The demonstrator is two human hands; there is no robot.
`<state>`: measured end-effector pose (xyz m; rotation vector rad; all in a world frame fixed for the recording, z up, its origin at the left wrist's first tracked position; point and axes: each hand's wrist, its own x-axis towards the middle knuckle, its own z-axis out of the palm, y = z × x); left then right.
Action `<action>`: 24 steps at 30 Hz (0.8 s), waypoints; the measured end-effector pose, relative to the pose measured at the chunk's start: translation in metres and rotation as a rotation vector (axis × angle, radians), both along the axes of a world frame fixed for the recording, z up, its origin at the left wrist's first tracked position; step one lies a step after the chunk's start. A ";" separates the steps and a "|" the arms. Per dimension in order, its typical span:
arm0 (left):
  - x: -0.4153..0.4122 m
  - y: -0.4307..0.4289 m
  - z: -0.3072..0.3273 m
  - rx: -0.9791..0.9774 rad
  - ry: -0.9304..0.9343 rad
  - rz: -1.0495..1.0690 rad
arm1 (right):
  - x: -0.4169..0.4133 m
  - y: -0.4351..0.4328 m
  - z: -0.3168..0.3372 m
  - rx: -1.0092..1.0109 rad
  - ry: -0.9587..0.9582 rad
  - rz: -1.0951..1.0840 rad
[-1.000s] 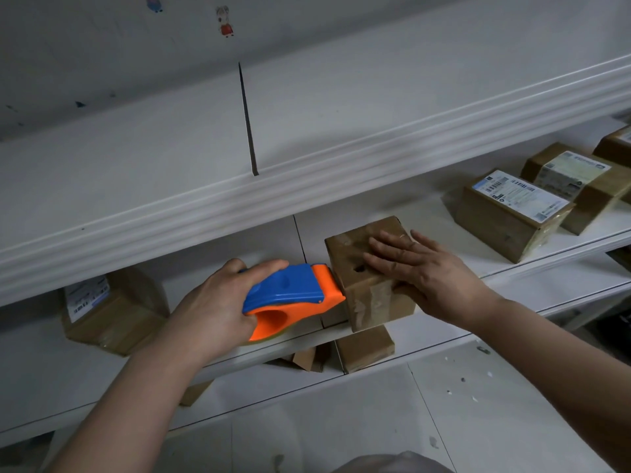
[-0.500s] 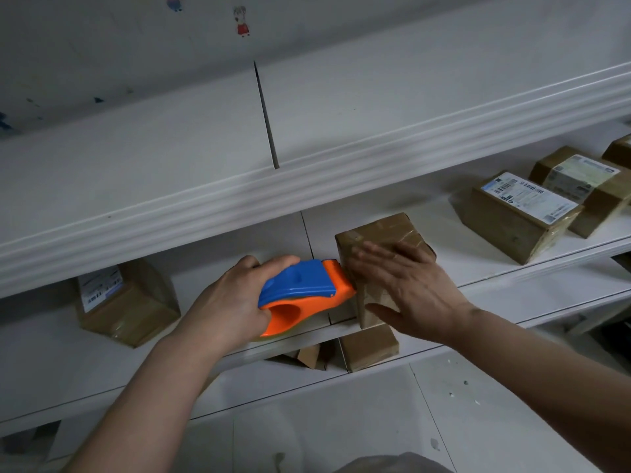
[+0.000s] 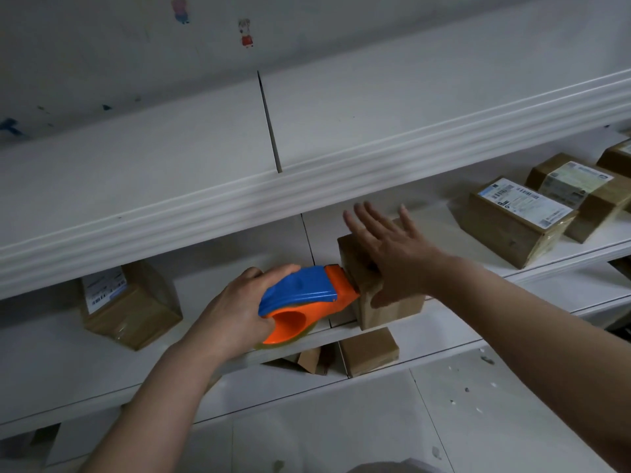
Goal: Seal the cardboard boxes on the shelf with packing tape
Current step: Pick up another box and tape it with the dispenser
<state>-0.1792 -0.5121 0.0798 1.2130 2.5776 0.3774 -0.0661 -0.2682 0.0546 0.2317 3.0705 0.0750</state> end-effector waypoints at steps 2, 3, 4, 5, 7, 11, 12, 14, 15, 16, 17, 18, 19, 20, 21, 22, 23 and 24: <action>0.001 -0.005 0.004 0.026 -0.008 -0.010 | -0.015 0.004 0.009 -0.064 -0.077 0.030; 0.001 -0.008 0.008 0.073 -0.012 -0.015 | -0.016 0.010 0.012 -0.143 -0.049 0.024; 0.001 -0.011 0.013 0.136 -0.005 -0.017 | -0.013 0.018 0.010 -0.269 0.024 0.012; 0.002 -0.012 0.020 0.179 0.017 -0.014 | -0.008 0.026 0.005 -0.454 0.119 0.011; 0.009 -0.006 0.033 0.138 0.145 -0.015 | 0.008 0.035 -0.016 -0.842 0.250 0.028; 0.035 0.034 0.035 -0.060 0.298 -0.119 | 0.038 0.040 -0.072 -1.172 0.227 -0.080; 0.042 0.043 0.033 -0.069 0.260 -0.125 | 0.043 0.043 -0.078 -1.138 0.230 -0.099; 0.047 0.056 0.029 -0.067 0.240 -0.155 | 0.047 0.048 -0.079 -0.864 0.258 -0.078; 0.048 0.061 0.027 -0.076 0.252 -0.174 | 0.045 0.048 -0.075 -0.715 0.247 -0.041; 0.050 0.064 0.026 -0.084 0.264 -0.187 | 0.043 0.047 -0.071 -0.614 0.215 -0.006; 0.052 0.068 0.025 -0.088 0.275 -0.197 | 0.040 0.045 -0.069 -0.576 0.171 0.009; 0.054 0.073 0.025 -0.081 0.289 -0.205 | 0.039 0.044 -0.068 -0.571 0.139 0.010; 0.056 0.077 0.024 -0.079 0.312 -0.216 | 0.039 0.045 -0.071 -0.576 0.124 0.005; 0.054 0.078 0.024 -0.089 0.326 -0.230 | 0.040 0.046 -0.074 -0.587 0.124 -0.005; 0.051 0.077 0.025 -0.094 0.326 -0.239 | 0.042 0.048 -0.077 -0.593 0.126 -0.017; 0.044 0.071 0.026 -0.100 0.315 -0.237 | 0.044 0.050 -0.079 -0.589 0.129 -0.023; 0.033 0.062 0.027 -0.115 0.296 -0.232 | 0.045 0.051 -0.081 -0.578 0.123 -0.026; 0.020 0.049 0.030 -0.140 0.267 -0.219 | 0.044 0.051 -0.083 -0.564 0.116 -0.023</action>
